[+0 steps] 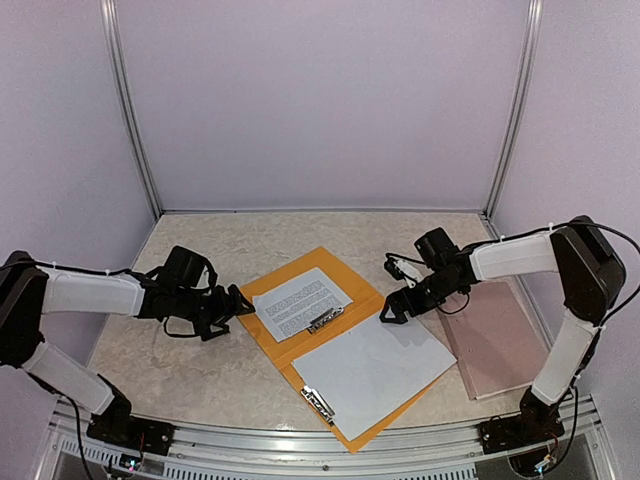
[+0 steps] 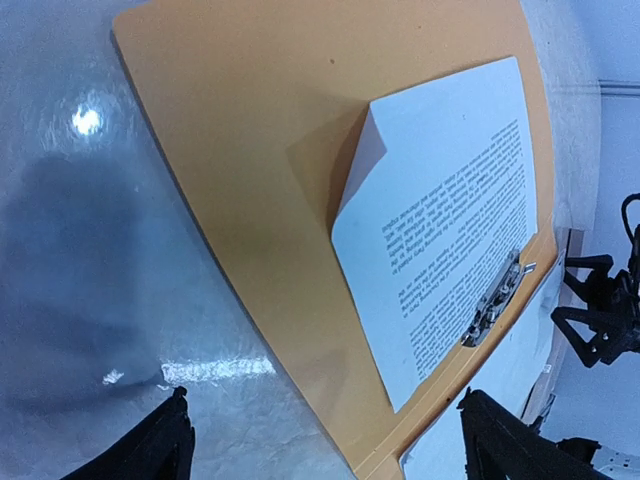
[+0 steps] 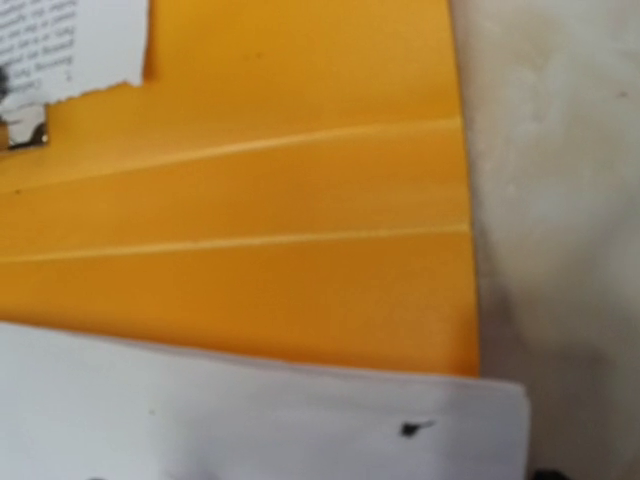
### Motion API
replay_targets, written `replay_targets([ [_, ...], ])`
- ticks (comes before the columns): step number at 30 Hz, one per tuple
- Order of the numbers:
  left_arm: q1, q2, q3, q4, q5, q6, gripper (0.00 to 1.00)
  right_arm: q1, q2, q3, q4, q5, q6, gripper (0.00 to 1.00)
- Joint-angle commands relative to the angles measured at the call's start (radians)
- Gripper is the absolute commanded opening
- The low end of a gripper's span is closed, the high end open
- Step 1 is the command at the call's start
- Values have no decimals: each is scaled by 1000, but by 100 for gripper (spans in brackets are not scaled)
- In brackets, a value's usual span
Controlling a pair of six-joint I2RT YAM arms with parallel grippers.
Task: Put the files into the folder
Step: Pick up the folder from the center of the board.
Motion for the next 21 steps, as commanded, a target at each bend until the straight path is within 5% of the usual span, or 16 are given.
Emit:
replay_targets([
  [1, 4, 57, -50, 69, 131, -109, 88, -6, 32, -23, -19, -38, 12, 89],
  [13, -3, 270, -137, 423, 267, -286, 77, -6, 67, -20, 15, -56, 18, 86],
  [21, -83, 316, -306, 780, 162, -446, 75, -7, 53, -48, 51, -74, 27, 84],
])
